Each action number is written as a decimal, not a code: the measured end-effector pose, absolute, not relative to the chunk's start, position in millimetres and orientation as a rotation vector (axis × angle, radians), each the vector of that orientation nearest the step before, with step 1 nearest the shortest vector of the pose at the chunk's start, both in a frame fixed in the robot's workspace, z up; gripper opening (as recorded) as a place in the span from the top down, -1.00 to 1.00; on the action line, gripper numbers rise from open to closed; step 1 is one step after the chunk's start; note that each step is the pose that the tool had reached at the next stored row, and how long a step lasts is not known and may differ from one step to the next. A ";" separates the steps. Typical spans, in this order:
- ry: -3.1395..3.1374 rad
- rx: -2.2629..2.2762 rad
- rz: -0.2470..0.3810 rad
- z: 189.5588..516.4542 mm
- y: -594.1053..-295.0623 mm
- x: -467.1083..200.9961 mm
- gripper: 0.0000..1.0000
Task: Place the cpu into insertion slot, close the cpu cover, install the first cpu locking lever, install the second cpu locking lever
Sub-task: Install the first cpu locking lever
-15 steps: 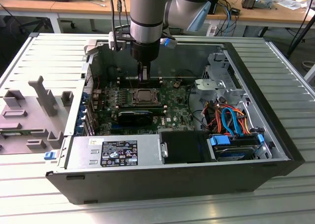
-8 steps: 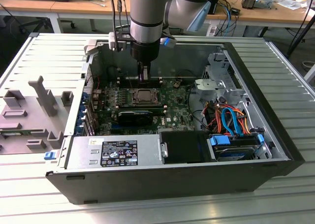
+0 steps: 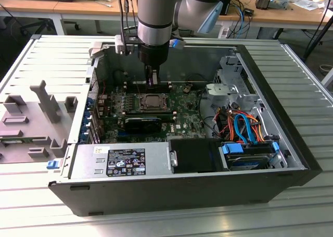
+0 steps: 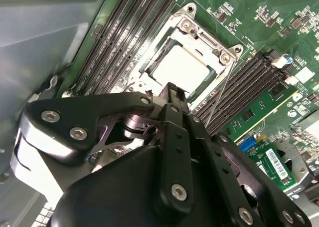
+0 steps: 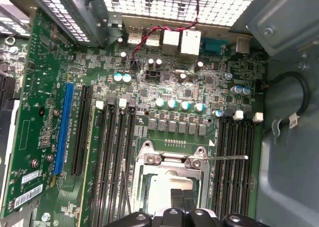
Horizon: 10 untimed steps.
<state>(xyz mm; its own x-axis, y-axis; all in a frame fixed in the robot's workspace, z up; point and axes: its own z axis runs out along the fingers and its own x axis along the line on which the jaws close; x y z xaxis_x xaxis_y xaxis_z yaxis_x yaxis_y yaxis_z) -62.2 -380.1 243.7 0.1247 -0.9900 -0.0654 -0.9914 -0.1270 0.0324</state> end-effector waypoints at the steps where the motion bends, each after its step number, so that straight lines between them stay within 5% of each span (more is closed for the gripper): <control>1: 2.053 -2.351 0.110 243.7 -380.1 -62.2 0.79; 10: 1.957 -2.435 0.111 243.7 -380.1 -62.2 0.79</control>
